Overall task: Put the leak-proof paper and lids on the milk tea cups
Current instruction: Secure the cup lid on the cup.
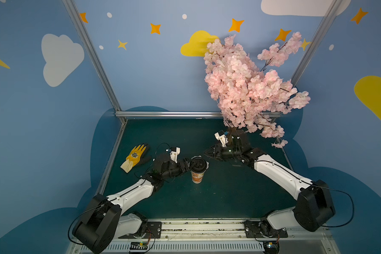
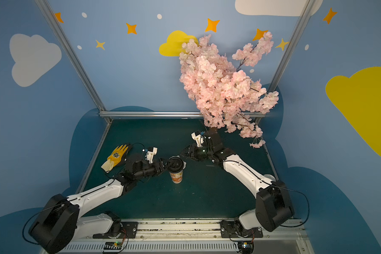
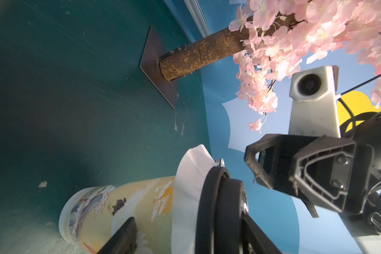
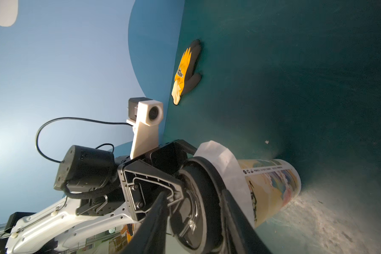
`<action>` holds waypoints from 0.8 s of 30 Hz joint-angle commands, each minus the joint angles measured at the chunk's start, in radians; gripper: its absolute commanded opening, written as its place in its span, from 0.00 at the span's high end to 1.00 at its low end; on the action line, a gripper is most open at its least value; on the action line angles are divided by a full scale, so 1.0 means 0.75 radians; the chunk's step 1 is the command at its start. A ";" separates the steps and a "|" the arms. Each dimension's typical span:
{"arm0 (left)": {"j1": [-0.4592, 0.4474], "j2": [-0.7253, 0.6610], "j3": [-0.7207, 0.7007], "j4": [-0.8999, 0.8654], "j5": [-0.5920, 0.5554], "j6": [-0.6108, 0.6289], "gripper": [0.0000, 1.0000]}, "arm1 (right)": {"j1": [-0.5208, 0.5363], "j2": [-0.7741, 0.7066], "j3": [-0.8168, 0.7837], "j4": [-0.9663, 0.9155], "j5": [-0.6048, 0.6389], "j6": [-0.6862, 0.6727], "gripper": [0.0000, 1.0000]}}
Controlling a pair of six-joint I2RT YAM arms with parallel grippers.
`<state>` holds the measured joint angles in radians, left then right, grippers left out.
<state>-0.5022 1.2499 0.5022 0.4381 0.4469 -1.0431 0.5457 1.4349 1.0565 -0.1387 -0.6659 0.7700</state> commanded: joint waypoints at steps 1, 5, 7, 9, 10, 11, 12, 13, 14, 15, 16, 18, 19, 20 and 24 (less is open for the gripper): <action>-0.010 0.081 -0.066 -0.347 -0.027 0.045 0.29 | -0.008 0.018 0.014 -0.052 0.011 -0.021 0.62; -0.012 0.087 -0.063 -0.347 -0.027 0.045 0.29 | -0.001 0.067 0.020 -0.056 -0.018 -0.034 0.63; -0.011 0.087 -0.061 -0.345 -0.027 0.043 0.29 | 0.003 0.092 0.030 -0.069 -0.034 -0.044 0.63; -0.011 0.088 -0.062 -0.347 -0.030 0.043 0.29 | 0.012 0.114 0.044 -0.088 -0.042 -0.057 0.63; -0.011 0.088 -0.061 -0.345 -0.029 0.041 0.29 | 0.020 0.125 0.052 -0.098 -0.048 -0.064 0.63; -0.013 0.088 -0.060 -0.345 -0.030 0.041 0.29 | 0.025 0.137 0.056 -0.099 -0.056 -0.067 0.63; -0.011 0.088 -0.059 -0.347 -0.029 0.041 0.29 | 0.030 0.147 0.058 -0.099 -0.062 -0.068 0.63; -0.014 0.090 -0.059 -0.350 -0.029 0.043 0.29 | 0.039 0.157 0.060 -0.098 -0.067 -0.069 0.63; -0.014 0.090 -0.057 -0.351 -0.029 0.043 0.29 | 0.041 0.165 0.060 -0.096 -0.074 -0.072 0.64; -0.015 0.090 -0.056 -0.352 -0.029 0.043 0.29 | 0.045 0.178 0.061 -0.097 -0.077 -0.070 0.64; -0.014 0.093 -0.058 -0.351 -0.029 0.043 0.29 | 0.049 0.186 0.062 -0.094 -0.082 -0.070 0.64; -0.014 0.093 -0.057 -0.353 -0.028 0.045 0.29 | 0.055 0.207 0.060 -0.094 -0.089 -0.073 0.64; -0.014 0.093 -0.058 -0.355 -0.031 0.047 0.29 | 0.056 0.213 0.058 -0.099 -0.091 -0.076 0.64; -0.013 0.093 -0.058 -0.355 -0.031 0.045 0.29 | 0.059 0.225 0.057 -0.104 -0.088 -0.076 0.65; -0.014 0.087 -0.062 -0.355 -0.033 0.043 0.29 | 0.066 0.241 0.025 -0.131 -0.077 -0.089 0.67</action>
<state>-0.5022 1.2568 0.5098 0.4347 0.4496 -1.0428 0.5709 1.5837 1.0901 -0.1726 -0.7162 0.7288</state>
